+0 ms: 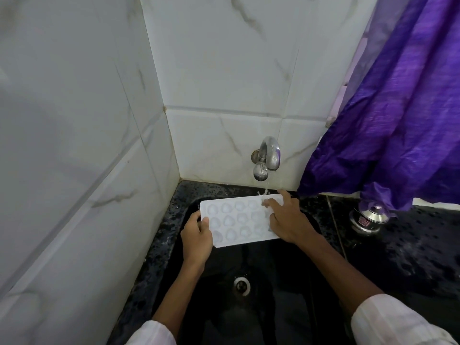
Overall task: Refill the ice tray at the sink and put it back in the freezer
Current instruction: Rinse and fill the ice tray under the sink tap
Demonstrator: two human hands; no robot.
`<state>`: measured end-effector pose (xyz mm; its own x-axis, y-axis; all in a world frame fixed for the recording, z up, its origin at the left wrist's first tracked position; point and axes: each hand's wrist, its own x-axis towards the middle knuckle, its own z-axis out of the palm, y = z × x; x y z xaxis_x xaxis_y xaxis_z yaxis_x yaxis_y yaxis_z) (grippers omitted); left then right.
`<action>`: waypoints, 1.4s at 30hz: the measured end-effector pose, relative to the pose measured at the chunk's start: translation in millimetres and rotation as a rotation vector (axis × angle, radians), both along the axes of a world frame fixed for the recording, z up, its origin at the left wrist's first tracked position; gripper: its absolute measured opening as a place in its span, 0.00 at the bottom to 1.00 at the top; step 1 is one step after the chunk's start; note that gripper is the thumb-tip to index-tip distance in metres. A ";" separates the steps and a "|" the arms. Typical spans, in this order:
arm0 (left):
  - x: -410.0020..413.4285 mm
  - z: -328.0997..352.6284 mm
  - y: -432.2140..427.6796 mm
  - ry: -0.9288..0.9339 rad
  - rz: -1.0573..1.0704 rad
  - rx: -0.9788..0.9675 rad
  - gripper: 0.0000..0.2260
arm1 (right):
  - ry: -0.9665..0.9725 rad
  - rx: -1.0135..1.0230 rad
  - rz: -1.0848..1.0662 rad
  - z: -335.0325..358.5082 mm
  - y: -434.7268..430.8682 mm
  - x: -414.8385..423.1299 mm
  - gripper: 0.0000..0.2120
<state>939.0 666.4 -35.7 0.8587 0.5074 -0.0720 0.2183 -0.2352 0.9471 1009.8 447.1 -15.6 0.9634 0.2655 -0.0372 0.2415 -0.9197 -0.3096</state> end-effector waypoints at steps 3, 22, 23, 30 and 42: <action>0.6 1.5 0.7 -0.004 0.029 -0.003 0.08 | -0.004 0.022 0.029 1.6 1.6 -1.7 0.21; 8.3 22.8 0.2 -0.040 0.052 -0.058 0.07 | -0.013 -0.005 0.079 31.0 -2.7 16.3 0.18; 9.5 24.0 0.4 -0.042 0.062 -0.058 0.07 | -0.037 0.026 0.083 31.3 -2.8 16.5 0.19; 20.2 36.8 8.0 -0.054 0.088 -0.106 0.08 | -0.199 0.238 0.042 31.3 -4.4 16.9 0.10; 18.8 46.9 10.8 -0.051 0.095 -0.164 0.09 | -0.183 0.159 0.197 32.3 -9.7 15.5 0.12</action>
